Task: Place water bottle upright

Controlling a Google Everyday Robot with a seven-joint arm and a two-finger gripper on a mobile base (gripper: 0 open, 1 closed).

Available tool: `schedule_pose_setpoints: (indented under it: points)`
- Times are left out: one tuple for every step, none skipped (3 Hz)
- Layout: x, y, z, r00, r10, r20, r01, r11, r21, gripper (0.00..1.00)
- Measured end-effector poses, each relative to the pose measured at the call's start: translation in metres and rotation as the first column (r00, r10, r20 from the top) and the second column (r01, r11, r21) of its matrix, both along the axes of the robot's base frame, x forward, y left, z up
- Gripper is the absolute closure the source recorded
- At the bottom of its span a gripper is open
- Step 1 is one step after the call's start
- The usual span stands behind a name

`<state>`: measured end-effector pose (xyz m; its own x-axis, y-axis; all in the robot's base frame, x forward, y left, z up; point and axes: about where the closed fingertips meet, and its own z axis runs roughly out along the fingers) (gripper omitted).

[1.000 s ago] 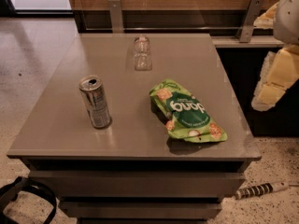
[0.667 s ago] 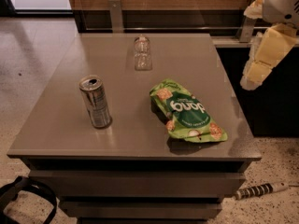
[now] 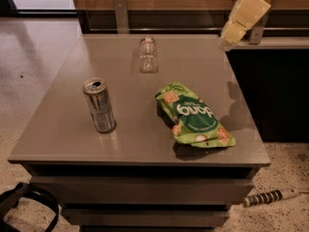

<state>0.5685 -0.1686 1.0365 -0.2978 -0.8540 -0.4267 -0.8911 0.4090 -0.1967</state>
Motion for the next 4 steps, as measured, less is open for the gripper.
schedule_pose_setpoints:
  points:
    - [0.035,0.024,0.000,0.9931,-0.114,-0.028,0.114,0.993,-0.006,0.00]
    - [0.060,0.046,-0.002,0.9677,-0.250,-0.033,0.249,0.968,-0.031,0.00]
    - [0.076,0.071,-0.010,0.9271,-0.372,-0.044,0.371,0.928,-0.029,0.00]
    - [0.089,0.096,-0.026,0.8916,-0.446,-0.076,0.449,0.893,0.027,0.00]
